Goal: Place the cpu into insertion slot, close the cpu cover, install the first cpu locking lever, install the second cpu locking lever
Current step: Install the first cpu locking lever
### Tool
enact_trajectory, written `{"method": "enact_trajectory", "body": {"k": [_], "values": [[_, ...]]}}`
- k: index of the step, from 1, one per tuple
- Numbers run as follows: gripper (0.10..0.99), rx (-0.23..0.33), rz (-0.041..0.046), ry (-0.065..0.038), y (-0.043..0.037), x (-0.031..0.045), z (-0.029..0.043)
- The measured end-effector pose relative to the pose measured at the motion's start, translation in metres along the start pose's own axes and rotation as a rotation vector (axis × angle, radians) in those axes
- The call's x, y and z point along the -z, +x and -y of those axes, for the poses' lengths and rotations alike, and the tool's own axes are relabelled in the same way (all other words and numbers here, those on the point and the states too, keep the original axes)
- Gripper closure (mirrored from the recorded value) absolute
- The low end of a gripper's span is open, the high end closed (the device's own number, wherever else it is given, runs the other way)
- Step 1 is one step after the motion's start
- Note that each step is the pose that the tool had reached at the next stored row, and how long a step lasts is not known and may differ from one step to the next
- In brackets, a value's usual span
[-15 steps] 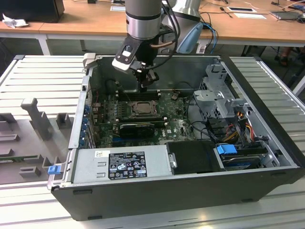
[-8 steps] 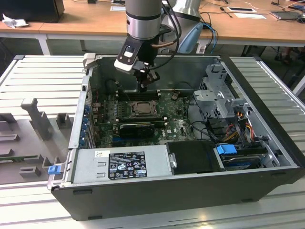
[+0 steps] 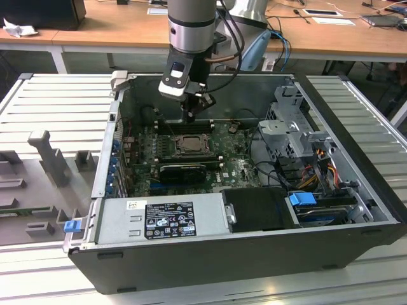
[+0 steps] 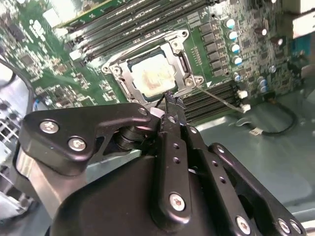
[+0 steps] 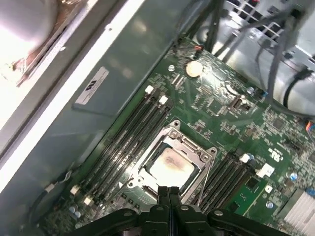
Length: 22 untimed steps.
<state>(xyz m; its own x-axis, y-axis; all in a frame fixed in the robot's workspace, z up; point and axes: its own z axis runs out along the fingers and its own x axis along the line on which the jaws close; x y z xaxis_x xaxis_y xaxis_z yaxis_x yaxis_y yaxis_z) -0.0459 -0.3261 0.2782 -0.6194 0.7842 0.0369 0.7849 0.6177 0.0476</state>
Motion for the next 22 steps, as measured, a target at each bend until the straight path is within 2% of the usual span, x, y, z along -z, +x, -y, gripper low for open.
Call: {"method": "enact_trajectory", "body": {"k": [1,4,11,14,22], "values": [[0.98,0.05,-0.0025,0.002,0.0,-0.0001,0.0],[0.98,0.139,-0.0067,0.005,0.0,-0.0001,0.0],[0.98,0.285,-0.0136,0.011,0.0,-0.0002,0.0],[0.98,0.32,-0.0153,0.012,0.0,-0.0002,0.0],[0.98,0.369,-0.0174,0.014,0.0,-0.0002,0.0]]}}
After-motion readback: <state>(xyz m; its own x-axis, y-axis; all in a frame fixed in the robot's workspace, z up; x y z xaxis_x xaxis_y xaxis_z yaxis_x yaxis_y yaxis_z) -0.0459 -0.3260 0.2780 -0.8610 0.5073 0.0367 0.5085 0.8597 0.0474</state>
